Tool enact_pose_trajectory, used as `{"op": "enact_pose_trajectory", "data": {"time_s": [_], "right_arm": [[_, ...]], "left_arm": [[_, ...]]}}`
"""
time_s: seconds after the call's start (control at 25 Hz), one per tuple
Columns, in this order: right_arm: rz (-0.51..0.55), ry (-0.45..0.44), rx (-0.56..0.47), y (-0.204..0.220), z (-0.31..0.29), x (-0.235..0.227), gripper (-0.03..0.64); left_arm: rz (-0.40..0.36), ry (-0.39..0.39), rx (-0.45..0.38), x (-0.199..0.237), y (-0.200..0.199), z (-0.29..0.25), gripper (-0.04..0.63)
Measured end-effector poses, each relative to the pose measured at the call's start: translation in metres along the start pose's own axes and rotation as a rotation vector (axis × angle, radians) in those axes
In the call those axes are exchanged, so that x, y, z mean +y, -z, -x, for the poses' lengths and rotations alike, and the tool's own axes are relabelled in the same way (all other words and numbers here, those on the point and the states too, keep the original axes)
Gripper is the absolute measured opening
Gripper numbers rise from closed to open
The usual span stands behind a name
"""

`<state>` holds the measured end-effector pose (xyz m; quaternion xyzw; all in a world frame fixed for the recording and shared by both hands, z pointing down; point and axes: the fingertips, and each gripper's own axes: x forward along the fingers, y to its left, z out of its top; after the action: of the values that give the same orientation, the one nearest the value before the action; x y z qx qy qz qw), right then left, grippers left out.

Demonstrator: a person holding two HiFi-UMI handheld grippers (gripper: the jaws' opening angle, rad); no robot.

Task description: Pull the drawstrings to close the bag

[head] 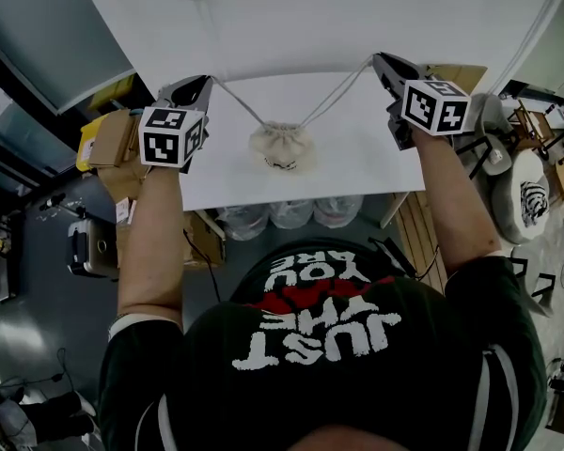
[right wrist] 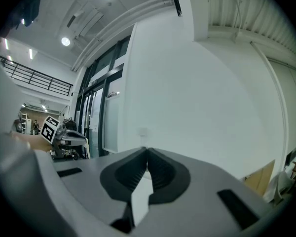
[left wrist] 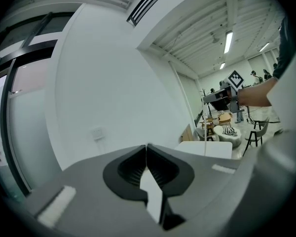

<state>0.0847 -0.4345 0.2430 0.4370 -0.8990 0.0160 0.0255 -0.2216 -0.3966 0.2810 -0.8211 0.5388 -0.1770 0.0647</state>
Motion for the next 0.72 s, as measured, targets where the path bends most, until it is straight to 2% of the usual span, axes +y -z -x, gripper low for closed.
{"op": "enact_pose_trajectory", "data": {"time_s": [0.72], "right_arm": [[0.01,0.005,0.011,0.0036,0.0041,-0.0013,0.009]], "left_arm": [[0.01,-0.003,-0.011,0.0001,-0.0053,0.0046,0.014]]}}
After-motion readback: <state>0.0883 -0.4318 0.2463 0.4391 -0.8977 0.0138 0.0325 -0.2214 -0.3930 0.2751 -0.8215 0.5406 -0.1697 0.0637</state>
